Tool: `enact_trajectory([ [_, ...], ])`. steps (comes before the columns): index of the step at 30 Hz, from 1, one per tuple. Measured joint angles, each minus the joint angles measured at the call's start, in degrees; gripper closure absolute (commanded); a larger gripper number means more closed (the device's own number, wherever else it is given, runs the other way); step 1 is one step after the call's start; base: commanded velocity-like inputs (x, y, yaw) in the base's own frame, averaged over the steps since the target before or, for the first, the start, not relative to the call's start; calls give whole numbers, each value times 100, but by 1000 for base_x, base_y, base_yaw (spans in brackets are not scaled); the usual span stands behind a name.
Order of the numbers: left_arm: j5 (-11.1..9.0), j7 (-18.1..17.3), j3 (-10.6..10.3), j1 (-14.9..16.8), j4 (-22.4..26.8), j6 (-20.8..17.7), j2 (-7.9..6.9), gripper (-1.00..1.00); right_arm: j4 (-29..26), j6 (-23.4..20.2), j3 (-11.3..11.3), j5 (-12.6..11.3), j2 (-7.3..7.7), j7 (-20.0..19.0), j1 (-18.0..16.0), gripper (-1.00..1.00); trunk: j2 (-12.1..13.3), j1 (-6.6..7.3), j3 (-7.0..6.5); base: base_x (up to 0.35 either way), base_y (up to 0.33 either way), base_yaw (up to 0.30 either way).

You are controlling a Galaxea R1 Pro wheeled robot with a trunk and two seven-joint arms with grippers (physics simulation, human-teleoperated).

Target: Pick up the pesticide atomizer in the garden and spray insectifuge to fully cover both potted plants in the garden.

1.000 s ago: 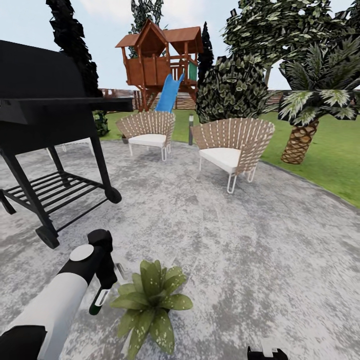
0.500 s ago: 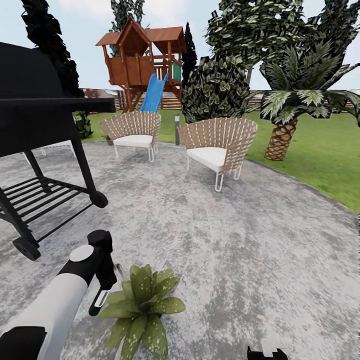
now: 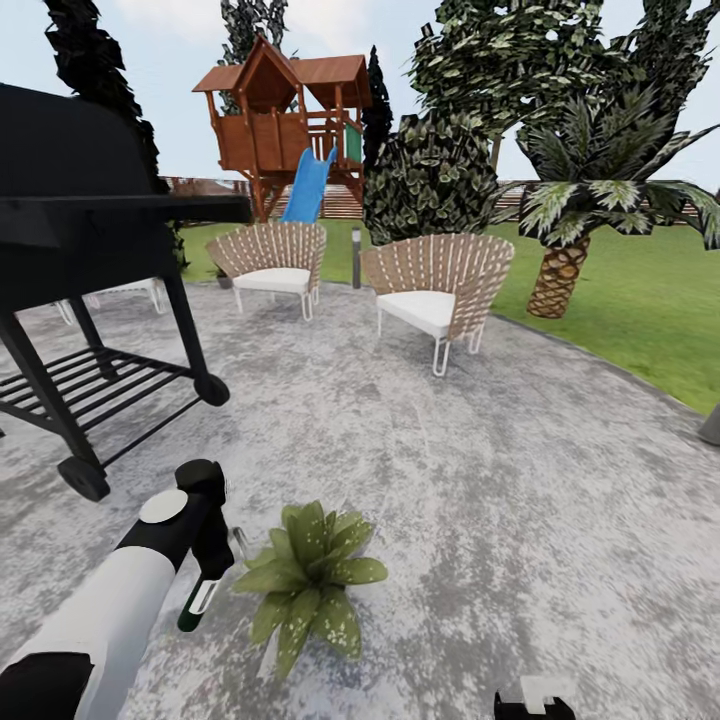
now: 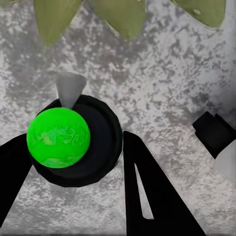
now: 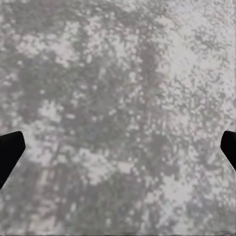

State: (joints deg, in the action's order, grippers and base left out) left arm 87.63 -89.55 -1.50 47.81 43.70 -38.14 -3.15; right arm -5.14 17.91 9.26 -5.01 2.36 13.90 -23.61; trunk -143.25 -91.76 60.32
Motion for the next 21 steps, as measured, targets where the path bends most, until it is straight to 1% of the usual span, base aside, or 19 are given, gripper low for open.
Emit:
enact_trajectory([
  [6, -1, 0, -1, -5, 1, -9, -5, 100, 0, 1, 0, 0, 0, 0, 0, -100, 0, 2, 0, -37, 261, 0],
  [12, -4, 3, -1, -33, -6, 10, -23, 100, 3, 7, 0, 0, 0, 2, -1, -100, 0, 2, 0, -1, 39, 0],
  [13, -4, 3, 0, -38, -8, 8, -42, 100, 5, 8, 3, 0, 2, 2, -1, -100, 0, 2, 0, 0, 3, 0],
  [15, -13, 4, 39, -140, -46, 0, -143, 100, 15, 14, 8, 5, 8, -4, -1, -100, 0, 2, 0, 0, 1, 0],
  [17, -29, 4, 53, -216, -57, 4, -199, 100, 17, 17, 10, 7, 8, -5, -1, -100, 0, 2, 0, 0, 0, 0],
  [18, -51, 4, 58, -262, -63, 8, -249, 100, 18, 18, 11, 8, 9, -6, -1, -100, 0, 2, 0, 0, 0, 0],
  [21, -82, 4, 72, -327, -74, 21, -310, 100, 4, 12, 6, 2, -7, 0, -1, -100, 0, 2, 0, 0, 0, 0],
])
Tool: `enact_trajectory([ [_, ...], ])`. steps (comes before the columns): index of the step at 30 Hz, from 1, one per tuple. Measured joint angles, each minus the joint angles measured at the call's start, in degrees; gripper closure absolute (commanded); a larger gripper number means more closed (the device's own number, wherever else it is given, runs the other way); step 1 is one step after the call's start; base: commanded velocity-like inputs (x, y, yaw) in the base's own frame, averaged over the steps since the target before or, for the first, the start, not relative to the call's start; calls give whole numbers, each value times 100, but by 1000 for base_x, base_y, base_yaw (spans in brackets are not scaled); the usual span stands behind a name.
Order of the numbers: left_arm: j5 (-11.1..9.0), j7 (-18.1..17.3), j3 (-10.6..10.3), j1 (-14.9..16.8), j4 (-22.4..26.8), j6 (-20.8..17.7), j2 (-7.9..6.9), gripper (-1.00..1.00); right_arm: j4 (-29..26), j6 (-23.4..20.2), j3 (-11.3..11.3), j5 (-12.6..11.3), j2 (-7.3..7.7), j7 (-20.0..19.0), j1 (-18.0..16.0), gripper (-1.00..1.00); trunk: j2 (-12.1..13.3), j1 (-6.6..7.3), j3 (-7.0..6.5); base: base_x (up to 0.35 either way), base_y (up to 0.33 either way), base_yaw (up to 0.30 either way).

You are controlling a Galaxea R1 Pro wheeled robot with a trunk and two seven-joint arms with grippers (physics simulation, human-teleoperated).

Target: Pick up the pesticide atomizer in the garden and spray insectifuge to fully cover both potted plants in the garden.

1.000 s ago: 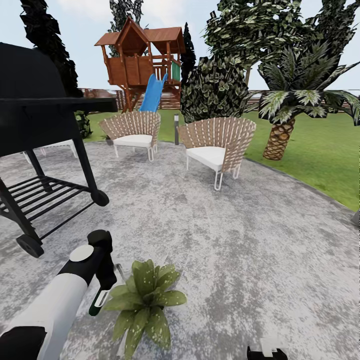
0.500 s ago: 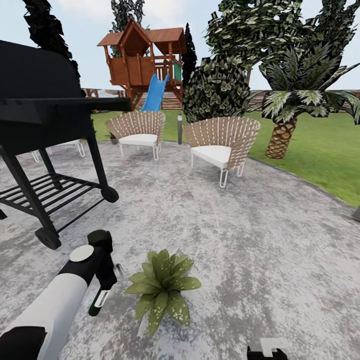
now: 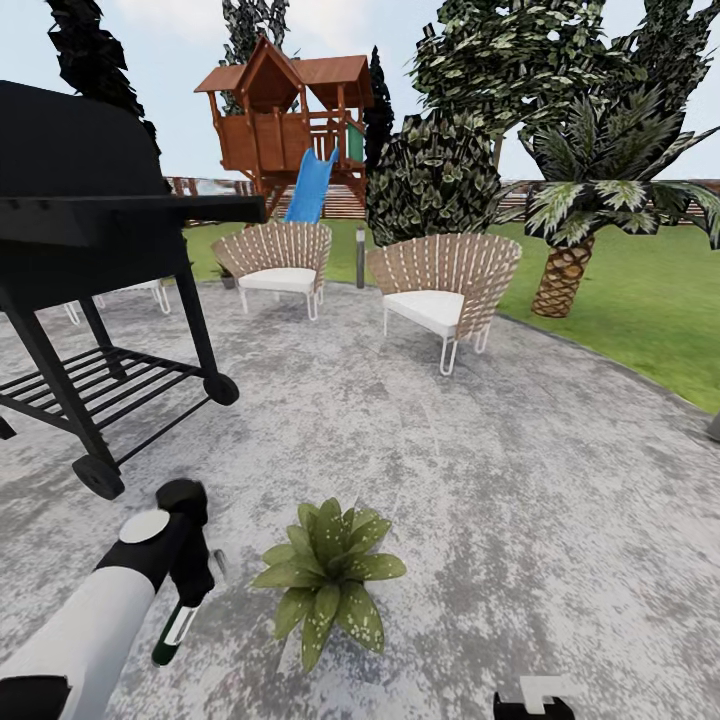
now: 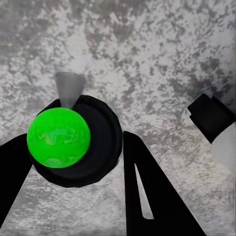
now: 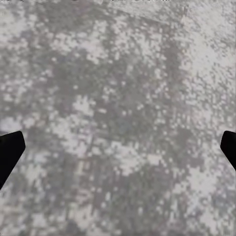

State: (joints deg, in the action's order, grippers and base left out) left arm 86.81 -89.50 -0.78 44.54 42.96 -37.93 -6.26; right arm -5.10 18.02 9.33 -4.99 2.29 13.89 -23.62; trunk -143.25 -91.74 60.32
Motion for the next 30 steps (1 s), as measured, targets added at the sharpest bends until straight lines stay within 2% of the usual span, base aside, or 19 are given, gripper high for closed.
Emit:
enact_trajectory([
  [2, -15, 0, 4, -43, -2, 3, -9, 100, -5, -1, 1, -1, -6, 1, 0, -100, 0, 0, 0, 0, 0, 0],
  [5, -318, 3, 200, -85, -8, 12, -21, 100, -3, -1, -5, -2, 5, 3, 0, -100, 0, 0, 0, 0, 0, 0],
  [8, -393, 310, 266, -189, -12, 17, -59, 100, 2, -1, -6, -2, 7, 1, 0, -100, 0, 0, 0, 0, 0, -2],
  [12, -528, 446, 395, -297, -13, 22, -70, 100, 4, -2, -5, -2, 8, 2, 1, -100, 0, 0, -5, 0, 0, -140],
  [17, -594, 474, 429, -317, -9, 22, -71, 100, 4, -3, -6, -2, 8, -1, 1, -100, 0, 0, -21, 0, 0, -242],
  [22, -603, 919, 454, -401, -14, 22, -95, 100, 4, -3, -5, -2, 8, -1, 1, -100, 0, 0, -38, 0, 0, -256],
  [25, -626, 1066, 802, -581, 5, 33, -103, 100, 4, -4, -3, -1, 5, -4, 1, -100, 0, 0, -49, 0, 0, -257],
  [26, -628, 1205, 1069, -626, 27, 48, -105, 100, 4, -5, 0, -1, 3, -3, 1, -100, 0, 0, -52, 0, 0, -257],
  [27, -629, 1299, 1200, -638, 39, 52, -106, 100, 4, -5, 1, -1, 1, -2, 1, -100, 0, 0, -55, 0, 0, -257],
  [28, -634, 1583, 1563, -669, 17, 82, -106, 100, 4, -8, 3, -1, 0, -4, 1, -100, 0, 0, -57, 0, 0, -257],
  [29, -642, 1667, 1675, -727, 3, 180, -105, 100, 4, -6, 3, -2, 0, -4, 2, -100, 0, 0, -58, 0, 0, -257],
  [30, -665, 1812, 1763, -865, 16, 517, -101, 100, 4, -6, 3, -2, -1, -5, 1, -100, 0, 0, -58, 0, 0, -257],
])
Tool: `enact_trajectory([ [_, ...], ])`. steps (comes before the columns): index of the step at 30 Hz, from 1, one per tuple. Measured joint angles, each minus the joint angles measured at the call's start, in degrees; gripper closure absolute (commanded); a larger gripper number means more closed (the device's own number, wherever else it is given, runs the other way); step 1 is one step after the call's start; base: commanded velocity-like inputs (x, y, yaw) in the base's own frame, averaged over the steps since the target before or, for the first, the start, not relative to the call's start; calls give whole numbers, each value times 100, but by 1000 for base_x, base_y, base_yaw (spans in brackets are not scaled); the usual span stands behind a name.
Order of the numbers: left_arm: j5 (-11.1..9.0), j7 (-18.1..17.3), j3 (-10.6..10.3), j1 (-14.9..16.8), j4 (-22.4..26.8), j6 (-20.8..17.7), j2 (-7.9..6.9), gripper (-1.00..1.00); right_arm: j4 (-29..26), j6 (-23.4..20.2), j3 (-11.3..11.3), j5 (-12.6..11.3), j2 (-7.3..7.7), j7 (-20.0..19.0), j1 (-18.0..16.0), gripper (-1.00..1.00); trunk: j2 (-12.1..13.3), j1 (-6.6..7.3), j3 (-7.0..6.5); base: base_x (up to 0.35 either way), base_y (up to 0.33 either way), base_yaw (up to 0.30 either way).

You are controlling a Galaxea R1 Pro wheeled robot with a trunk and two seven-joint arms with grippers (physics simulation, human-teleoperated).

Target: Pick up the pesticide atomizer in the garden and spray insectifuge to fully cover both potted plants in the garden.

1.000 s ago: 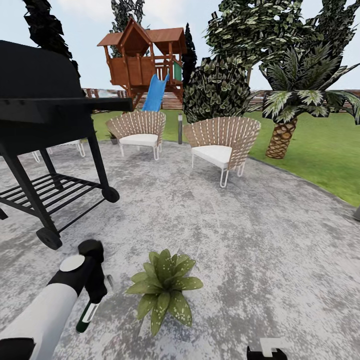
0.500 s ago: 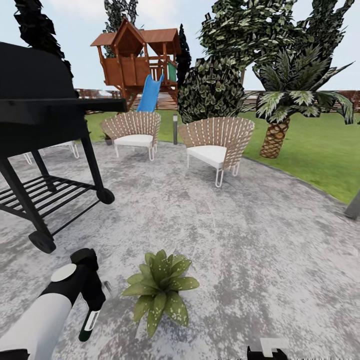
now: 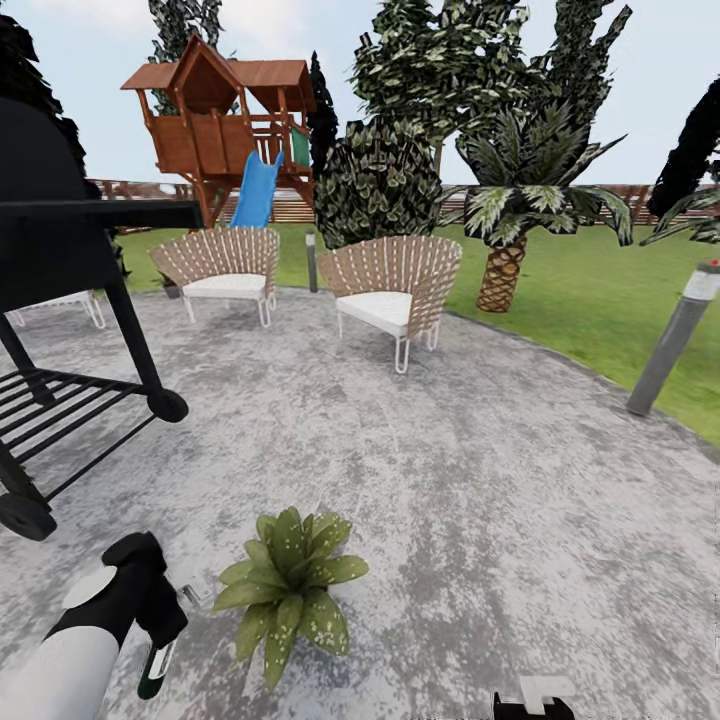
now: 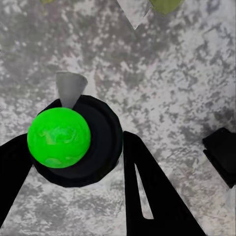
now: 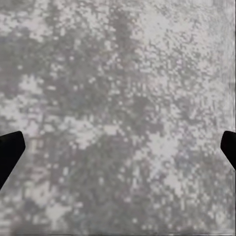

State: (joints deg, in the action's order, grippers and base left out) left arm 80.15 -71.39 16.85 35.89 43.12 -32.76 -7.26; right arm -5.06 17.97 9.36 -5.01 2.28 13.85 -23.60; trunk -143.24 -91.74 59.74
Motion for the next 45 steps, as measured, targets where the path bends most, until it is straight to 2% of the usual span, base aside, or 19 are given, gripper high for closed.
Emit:
enact_trajectory([
  [2, -244, 346, 80, -100, -4, 284, -22, 100, -7, 1, -7, 0, 1, 0, 0, -100, 0, 0, -1, 0, 0, -257],
  [5, -501, 835, 240, -207, -32, 364, -14, 100, -10, 2, -9, -5, 0, 4, 0, -100, 0, 0, -1, 0, 0, -246],
  [7, -697, 878, 250, -227, -37, 370, -10, 100, -15, 3, -9, -1, 0, 6, -1, -100, 0, 0, -1, 0, 0, -93],
  [9, -802, 916, 248, -310, -38, 376, 5, 100, -15, 4, -2, -3, -3, 2, -1, -100, 0, 0, -1, 0, 0, -14],
  [16, -857, 1090, 262, -340, -29, 365, 33, 100, -9, 3, -3, 0, -5, 6, -1, -100, 0, 0, -1, -19, 52, -2],
  [21, -1072, 1091, 251, -343, -31, 372, 13, 100, -8, 2, -1, 0, -4, 5, -1, -100, 0, -1, -1, -83, 270, 0],
  [27, -1098, 1193, 212, -448, -33, 379, 47, 100, -7, 4, -2, 0, -9, 7, -1, -100, 0, 0, -1, -33, 116, -17],
  [34, -1086, 1254, 193, -457, -83, 376, 169, 100, -9, 3, -7, -13, -3, 7, 0, -100, 0, 0, -1, -1, 5, -252],
  [37, -1098, 1394, 241, -494, -487, 371, 103, 100, -8, 7, -8, -10, -3, 8, -1, -100, 0, 0, -1, 0, 0, -95],
  [39, -1110, 1835, 422, -700, -684, 369, 32, 100, 8, 12, 1, 1, 0, -4, -1, -100, 0, 0, 0, 0, 0, -21],
  [41, -1216, 2175, 782, -812, -770, 403, 11, 100, 15, 13, 6, 5, 5, -14, -1, -100, 0, 0, -1, 0, 0, -6],
  [43, -1401, 2340, 1098, -857, -817, 762, 12, 100, 18, 13, 7, 7, 7, -18, -1, -100, 0, 0, -1, 0, 0, -1],
  [45, -1411, 2372, 1147, -868, -826, 941, 39, 100, 19, 13, 8, 7, 8, -18, -1, -100, 0, 0, -1, 0, 0, 0],
])
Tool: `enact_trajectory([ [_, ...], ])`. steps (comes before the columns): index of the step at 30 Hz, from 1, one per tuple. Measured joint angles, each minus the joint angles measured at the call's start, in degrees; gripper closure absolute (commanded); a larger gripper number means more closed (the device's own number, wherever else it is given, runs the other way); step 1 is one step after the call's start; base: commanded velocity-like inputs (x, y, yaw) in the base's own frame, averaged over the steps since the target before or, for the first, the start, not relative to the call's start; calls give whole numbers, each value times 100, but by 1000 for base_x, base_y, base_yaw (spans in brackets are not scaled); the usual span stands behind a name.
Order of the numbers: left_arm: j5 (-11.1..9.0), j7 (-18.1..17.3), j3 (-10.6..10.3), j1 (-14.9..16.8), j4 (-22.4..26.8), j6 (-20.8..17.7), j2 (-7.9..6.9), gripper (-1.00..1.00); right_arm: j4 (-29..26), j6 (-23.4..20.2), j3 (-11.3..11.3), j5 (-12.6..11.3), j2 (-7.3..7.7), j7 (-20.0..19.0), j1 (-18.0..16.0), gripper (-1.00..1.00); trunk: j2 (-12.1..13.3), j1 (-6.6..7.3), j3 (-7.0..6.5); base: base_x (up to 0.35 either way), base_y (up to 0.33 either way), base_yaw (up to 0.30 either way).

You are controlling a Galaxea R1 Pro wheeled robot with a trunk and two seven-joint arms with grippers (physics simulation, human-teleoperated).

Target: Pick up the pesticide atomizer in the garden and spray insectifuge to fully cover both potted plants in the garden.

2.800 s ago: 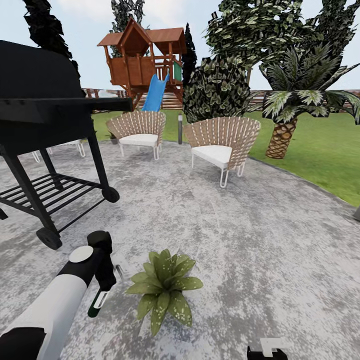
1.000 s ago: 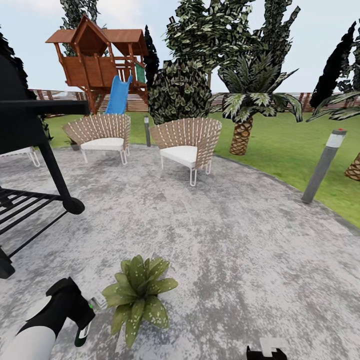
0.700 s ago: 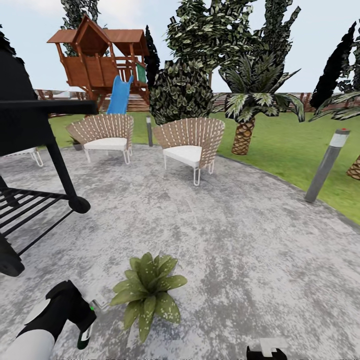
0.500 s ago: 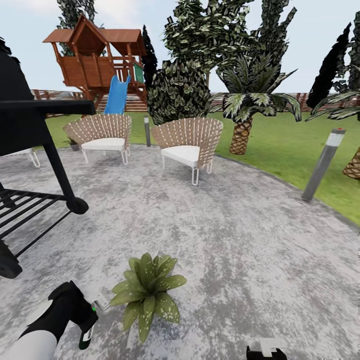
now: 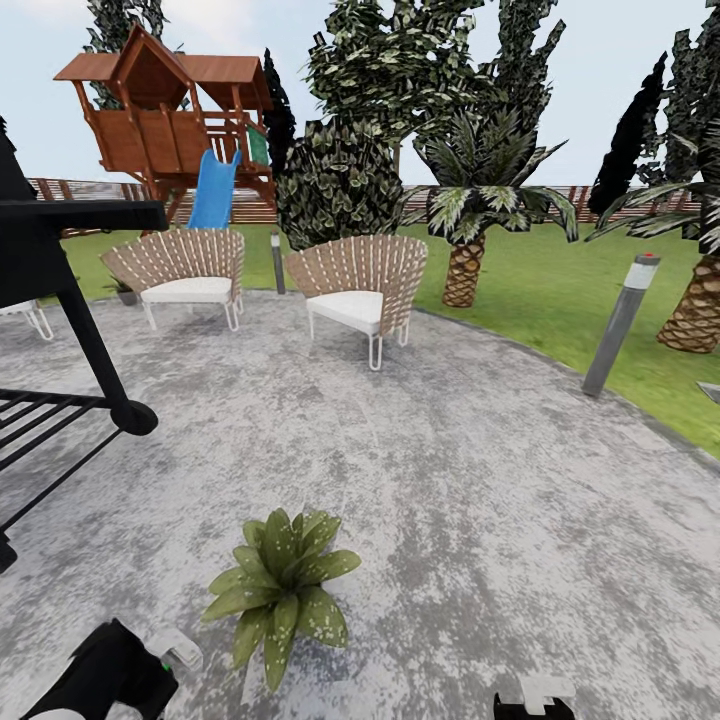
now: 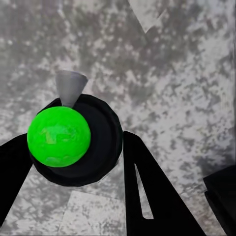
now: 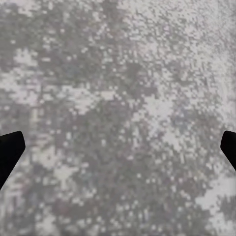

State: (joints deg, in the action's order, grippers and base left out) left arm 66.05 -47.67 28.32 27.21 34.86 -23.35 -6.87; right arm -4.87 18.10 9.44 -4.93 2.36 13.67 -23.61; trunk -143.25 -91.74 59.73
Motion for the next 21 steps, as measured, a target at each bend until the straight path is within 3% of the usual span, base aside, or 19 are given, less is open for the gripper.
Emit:
enact_trajectory([
  [13, -37, -2, 18, -8, -3, 79, 43, 100, -6, -4, 0, 0, -8, 22, 0, -100, 0, 1, 0, 51, 44, -2],
  [21, -34, -8, 13, -7, -6, 89, 42, 100, -11, -9, 1, -2, -8, 22, 1, -100, 0, 0, 0, 5, 4, -222],
])
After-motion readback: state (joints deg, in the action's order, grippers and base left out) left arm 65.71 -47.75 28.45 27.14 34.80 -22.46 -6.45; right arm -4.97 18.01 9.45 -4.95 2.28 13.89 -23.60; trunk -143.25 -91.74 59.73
